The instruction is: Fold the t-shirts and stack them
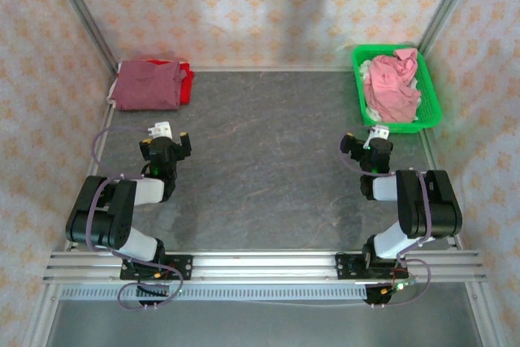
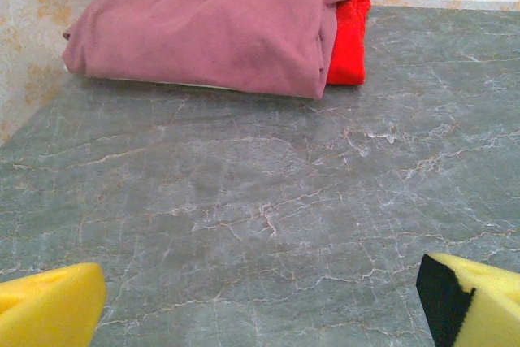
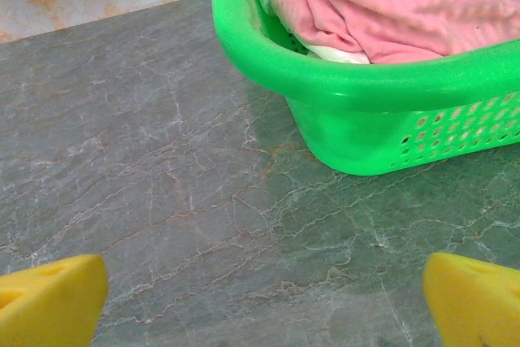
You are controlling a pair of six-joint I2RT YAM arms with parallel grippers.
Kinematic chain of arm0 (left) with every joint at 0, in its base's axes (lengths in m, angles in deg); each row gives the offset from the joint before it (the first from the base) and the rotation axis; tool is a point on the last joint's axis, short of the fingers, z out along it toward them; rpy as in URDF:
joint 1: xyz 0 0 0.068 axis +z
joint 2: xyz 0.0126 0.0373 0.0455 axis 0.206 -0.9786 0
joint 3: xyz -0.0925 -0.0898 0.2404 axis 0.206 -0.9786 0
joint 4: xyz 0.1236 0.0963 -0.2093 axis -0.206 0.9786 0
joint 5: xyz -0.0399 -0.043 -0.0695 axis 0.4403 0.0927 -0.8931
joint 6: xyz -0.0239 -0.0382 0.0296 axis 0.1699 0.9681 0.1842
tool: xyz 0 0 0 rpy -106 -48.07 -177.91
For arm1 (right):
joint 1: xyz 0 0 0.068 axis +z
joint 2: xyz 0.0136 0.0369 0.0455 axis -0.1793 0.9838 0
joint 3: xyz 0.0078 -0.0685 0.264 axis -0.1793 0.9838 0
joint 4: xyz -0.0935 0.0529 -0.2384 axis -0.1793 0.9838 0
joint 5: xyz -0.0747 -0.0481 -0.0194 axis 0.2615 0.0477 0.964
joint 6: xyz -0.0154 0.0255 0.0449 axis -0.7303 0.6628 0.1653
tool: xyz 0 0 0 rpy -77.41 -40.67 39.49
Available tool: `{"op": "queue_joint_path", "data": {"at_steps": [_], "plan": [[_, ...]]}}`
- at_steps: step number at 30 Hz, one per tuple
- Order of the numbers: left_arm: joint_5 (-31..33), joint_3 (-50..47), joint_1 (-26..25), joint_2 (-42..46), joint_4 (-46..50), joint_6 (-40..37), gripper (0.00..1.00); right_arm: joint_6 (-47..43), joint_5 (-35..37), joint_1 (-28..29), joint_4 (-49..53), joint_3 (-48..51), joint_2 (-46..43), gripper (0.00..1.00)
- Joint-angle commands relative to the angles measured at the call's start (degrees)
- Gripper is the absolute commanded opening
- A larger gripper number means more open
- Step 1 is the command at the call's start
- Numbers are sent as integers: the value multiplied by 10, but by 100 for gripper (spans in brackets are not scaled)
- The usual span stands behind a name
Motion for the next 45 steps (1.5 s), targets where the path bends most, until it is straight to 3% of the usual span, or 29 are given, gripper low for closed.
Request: {"op": "queue_joint_path", "data": {"at_steps": [1, 12, 14, 18, 21, 24, 28, 32, 36, 41, 45], "plan": [[10, 9, -3, -1, 8, -2, 100, -8, 6, 2, 3, -15, -1, 99], [9, 8, -3, -1, 5, -3, 100, -10, 6, 2, -6, -12, -5, 98], [18, 14, -3, 12, 22, -1, 100, -14, 13, 7, 19, -8, -46, 98], [89, 35, -47, 166, 165, -4, 100, 18, 82, 31, 188, -31, -233, 94], [40, 95, -52, 281, 285, 90, 99, 66, 75, 36, 374, -147, -279, 90], [-13, 222, -94, 263, 386, 109, 100, 108, 96, 40, 540, -310, -204, 91], [-35, 426, -195, 131, 531, 67, 99, 145, 120, 31, 737, -561, -31, 92], [-93, 512, -274, 26, 541, 56, 98, 204, 18, -43, 871, -789, 146, 83], [-120, 555, -321, -38, 549, 55, 97, 166, 79, -64, 982, -986, 304, 83], [-159, 554, -345, -94, 542, 71, 92, 160, 32, -87, 1106, -1224, 509, 84], [-161, 524, -352, -102, 518, 89, 92, 165, -5, -87, 1123, -1304, 593, 84]]}}
